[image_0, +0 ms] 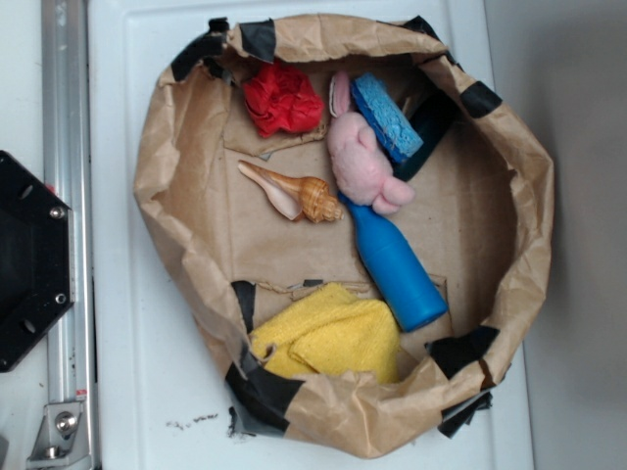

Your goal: Grab the yellow cloth.

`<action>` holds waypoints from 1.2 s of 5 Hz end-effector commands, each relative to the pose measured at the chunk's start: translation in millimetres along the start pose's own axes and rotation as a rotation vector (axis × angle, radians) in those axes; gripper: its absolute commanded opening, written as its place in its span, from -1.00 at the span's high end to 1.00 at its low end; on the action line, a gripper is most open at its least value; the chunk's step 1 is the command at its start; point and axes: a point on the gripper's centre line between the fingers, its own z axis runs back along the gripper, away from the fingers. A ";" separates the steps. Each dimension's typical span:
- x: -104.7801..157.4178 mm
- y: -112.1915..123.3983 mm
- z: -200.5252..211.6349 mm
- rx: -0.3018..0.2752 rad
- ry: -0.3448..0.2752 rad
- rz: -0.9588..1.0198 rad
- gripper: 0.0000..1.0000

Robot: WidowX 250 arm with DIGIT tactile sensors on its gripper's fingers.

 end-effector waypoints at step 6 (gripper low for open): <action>113.5 18.0 -157.8 -0.174 0.188 0.554 -1.00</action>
